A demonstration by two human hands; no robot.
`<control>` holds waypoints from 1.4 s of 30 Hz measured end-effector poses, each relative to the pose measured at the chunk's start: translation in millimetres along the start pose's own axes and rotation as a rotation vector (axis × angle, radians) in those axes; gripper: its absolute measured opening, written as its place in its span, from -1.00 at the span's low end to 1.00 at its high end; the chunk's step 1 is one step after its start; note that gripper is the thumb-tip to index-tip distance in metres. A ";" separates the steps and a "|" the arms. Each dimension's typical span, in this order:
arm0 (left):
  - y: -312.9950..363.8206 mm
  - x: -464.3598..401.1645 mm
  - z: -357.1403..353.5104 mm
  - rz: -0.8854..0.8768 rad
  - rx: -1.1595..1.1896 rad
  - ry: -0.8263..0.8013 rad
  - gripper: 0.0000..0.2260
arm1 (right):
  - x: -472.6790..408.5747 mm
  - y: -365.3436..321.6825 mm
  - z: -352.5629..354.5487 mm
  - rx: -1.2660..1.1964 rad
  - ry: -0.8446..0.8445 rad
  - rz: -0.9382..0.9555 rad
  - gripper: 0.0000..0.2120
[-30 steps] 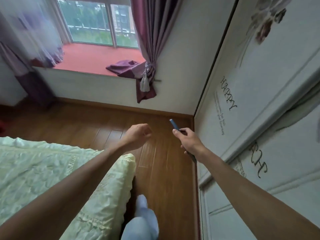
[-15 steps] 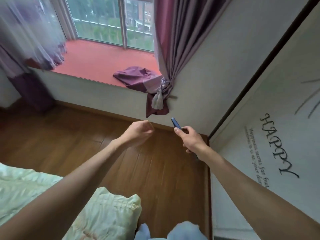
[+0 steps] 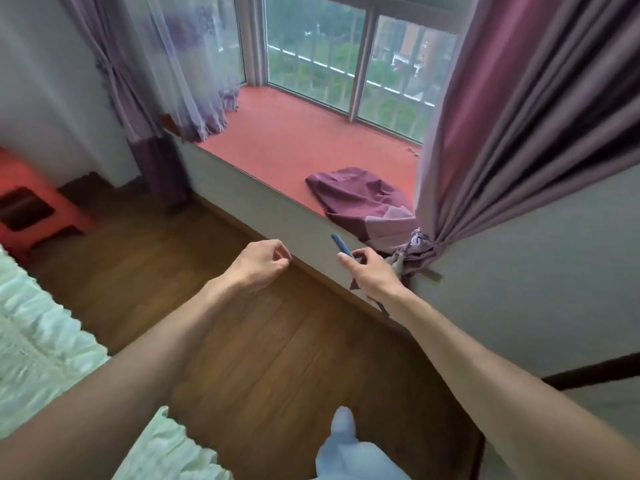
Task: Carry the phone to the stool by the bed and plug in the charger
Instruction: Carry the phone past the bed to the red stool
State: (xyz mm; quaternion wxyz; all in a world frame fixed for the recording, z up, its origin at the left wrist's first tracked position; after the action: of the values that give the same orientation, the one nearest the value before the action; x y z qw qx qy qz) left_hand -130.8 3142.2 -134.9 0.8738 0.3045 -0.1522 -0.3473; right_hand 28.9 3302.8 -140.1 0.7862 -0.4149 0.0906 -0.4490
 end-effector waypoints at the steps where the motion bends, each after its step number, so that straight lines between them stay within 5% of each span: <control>1: -2.9 -15.0 6.6 0.043 0.006 0.026 -0.82 | -22.8 -13.9 -2.6 0.019 -0.029 0.034 -0.54; 13: -99.4 -90.0 106.1 0.420 0.035 0.426 -0.86 | -168.6 -172.8 -135.5 0.114 -0.373 0.344 -0.61; 42: -472.0 -366.8 453.5 0.665 0.027 0.678 -0.89 | -423.7 -615.7 -565.0 0.109 -0.687 0.591 -0.46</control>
State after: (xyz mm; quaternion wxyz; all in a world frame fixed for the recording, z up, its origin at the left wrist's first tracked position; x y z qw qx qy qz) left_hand -851.4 2934.9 -107.6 0.9339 0.3470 0.0477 0.0722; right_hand -896.4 3155.7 -147.0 0.8858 -0.4540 -0.0846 -0.0459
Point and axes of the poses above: each hand's wrist, its own x-axis away from the middle knuckle, its own z-axis out of the back of the hand, y = z × x, the point moved 2 cm from there along -x, towards the middle knuckle, and after that the axes turned 9 degrees about y, right-handed, at the moved point
